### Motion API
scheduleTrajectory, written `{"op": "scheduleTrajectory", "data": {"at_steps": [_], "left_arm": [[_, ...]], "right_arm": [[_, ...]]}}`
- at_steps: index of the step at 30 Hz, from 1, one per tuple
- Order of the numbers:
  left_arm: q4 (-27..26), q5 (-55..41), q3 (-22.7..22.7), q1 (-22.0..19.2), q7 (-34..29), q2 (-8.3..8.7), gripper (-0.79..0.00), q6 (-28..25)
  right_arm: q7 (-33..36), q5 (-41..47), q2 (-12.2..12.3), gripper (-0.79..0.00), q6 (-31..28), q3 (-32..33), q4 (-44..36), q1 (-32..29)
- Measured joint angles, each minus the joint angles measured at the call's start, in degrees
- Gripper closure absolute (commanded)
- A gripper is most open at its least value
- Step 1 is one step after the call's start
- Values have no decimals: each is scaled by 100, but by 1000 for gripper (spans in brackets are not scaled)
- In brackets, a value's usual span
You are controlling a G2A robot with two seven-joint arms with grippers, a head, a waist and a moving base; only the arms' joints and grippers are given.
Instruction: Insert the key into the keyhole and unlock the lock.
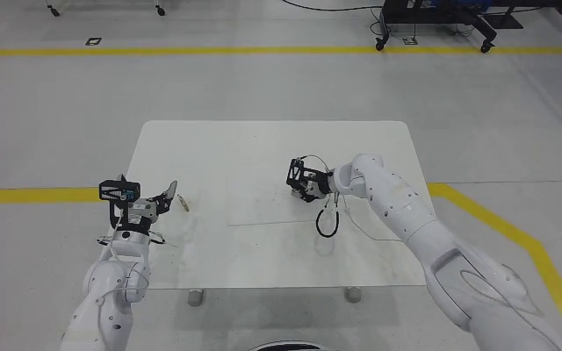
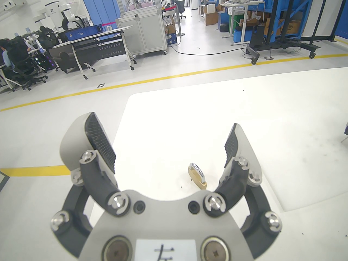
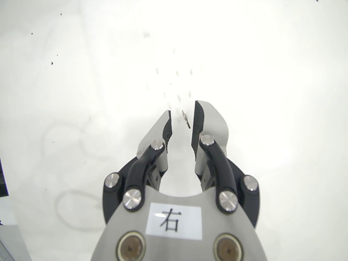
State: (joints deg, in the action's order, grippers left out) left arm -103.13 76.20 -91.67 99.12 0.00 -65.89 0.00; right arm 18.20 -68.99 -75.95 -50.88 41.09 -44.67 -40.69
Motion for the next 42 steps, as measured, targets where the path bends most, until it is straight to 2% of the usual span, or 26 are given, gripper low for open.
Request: {"op": "scheduleTrajectory", "data": {"at_steps": [9,14,19,23,27,33,36,40,42], "left_arm": [[0,0,0,0,0,0,-785,0],[0,0,0,0,0,0,-785,0],[0,0,0,0,0,0,-785,0],[0,0,0,0,0,0,-785,0],[0,0,0,0,0,0,-785,0],[0,0,0,0,0,0,-785,0],[0,0,0,0,0,0,-785,0],[0,0,0,0,0,0,-785,0],[0,0,0,0,0,0,-785,0]], "right_arm": [[-416,-182,105,0,-254,147,121,9],[-861,-343,377,0,-550,550,-133,-225],[-1194,-523,725,0,-698,1139,-759,-712],[-1162,-628,937,0,-713,1523,-1369,-1156],[-1152,-365,1058,0,-713,1793,-1779,-1486],[-1430,889,1130,0,-712,1979,-1853,-1677],[-1531,1977,1148,0,-712,1818,-1713,-1690],[-1169,3899,1191,0,-712,1503,-1476,-1614],[-1171,4291,1191,0,-712,1502,-1478,-1612]]}}
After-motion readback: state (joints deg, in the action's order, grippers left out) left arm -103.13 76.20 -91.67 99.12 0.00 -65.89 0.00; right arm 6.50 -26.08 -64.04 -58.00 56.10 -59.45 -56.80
